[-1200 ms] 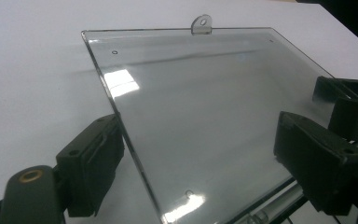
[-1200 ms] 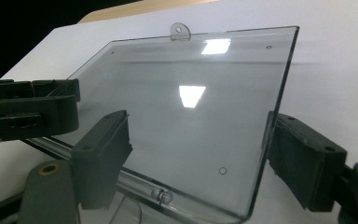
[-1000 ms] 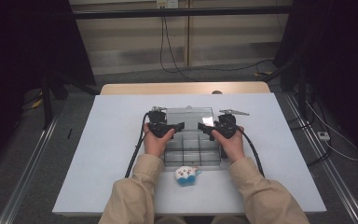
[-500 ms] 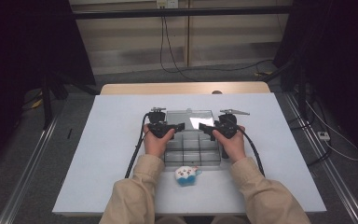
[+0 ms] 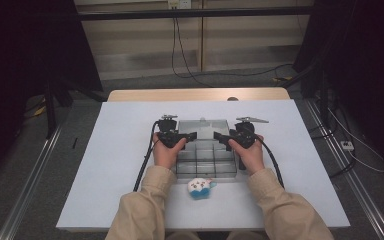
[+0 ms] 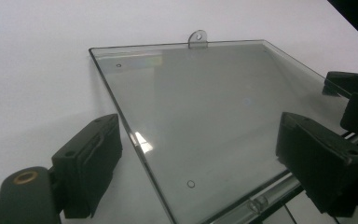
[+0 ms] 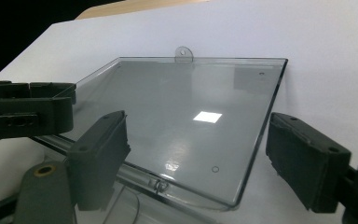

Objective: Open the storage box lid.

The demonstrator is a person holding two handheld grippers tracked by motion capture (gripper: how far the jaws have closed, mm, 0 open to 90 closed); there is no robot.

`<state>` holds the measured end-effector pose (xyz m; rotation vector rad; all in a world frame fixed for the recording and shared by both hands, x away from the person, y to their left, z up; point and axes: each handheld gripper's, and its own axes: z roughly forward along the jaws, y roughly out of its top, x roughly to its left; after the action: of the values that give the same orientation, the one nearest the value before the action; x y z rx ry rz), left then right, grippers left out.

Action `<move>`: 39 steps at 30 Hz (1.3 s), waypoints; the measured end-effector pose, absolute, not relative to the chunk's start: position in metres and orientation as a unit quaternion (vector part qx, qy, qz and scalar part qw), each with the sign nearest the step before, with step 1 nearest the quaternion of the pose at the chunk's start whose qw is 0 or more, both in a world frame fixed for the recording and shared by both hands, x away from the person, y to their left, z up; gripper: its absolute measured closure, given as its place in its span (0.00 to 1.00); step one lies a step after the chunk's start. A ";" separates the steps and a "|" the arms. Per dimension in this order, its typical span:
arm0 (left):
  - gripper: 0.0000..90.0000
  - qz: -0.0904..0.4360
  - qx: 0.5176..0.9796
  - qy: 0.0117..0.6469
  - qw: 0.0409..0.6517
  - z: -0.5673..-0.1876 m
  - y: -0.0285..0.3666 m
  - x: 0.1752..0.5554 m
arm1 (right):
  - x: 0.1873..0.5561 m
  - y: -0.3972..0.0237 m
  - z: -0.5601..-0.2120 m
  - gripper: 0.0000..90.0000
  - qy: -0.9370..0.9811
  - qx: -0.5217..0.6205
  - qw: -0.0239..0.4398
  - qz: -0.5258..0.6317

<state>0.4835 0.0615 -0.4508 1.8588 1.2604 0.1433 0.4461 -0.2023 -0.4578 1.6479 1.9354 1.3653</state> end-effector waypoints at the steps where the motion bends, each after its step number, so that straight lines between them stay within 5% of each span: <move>1: 0.16 0.060 0.745 0.505 0.431 -0.450 0.061 0.483 | 0.446 -0.202 -0.457 0.23 0.665 0.567 0.126 0.469; 39: 0.10 0.080 0.779 0.399 0.477 -0.408 0.104 0.380 | 0.334 -0.252 -0.420 0.17 0.725 0.456 0.173 0.487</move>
<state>0.3797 0.1039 -0.4081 1.9039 0.9754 0.1949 0.3341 -0.2525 -0.4201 1.2930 2.0554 1.3803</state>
